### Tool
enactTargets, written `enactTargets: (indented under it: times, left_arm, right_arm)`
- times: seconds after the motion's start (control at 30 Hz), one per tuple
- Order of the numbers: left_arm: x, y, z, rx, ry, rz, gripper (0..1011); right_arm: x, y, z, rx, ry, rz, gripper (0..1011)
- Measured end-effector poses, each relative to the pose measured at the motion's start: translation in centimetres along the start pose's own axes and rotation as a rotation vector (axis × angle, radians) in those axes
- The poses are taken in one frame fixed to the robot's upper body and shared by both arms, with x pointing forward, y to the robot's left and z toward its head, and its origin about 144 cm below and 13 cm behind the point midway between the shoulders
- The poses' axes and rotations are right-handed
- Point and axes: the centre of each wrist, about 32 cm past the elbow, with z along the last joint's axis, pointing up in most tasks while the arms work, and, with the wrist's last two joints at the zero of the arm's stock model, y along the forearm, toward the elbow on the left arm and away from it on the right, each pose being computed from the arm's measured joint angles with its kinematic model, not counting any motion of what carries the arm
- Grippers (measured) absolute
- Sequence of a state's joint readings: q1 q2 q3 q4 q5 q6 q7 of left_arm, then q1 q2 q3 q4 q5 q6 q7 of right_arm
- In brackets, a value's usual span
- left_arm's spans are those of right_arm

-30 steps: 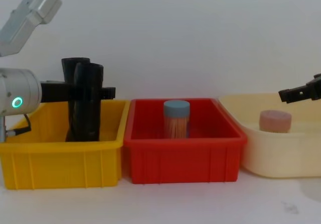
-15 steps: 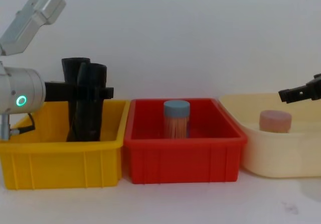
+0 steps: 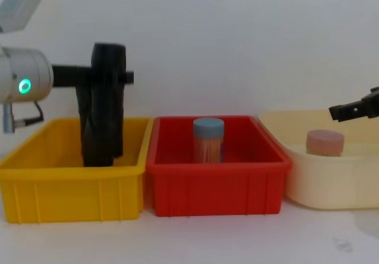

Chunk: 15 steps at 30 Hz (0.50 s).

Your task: Pick up the garbage bag with the one hand and transfer it to the other hand.

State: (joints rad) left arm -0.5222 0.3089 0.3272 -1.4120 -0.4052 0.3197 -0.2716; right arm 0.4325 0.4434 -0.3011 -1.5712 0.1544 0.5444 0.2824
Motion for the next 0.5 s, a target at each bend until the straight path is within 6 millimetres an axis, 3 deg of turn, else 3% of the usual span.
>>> enactTargets:
  times: [0.5]
  left_arm:
    - [-0.4,0.0,5.1,-0.12,0.004,-0.057,381]
  right_arm:
    - [0.0,0.0,0.0,0.0,0.0,0.0,1001]
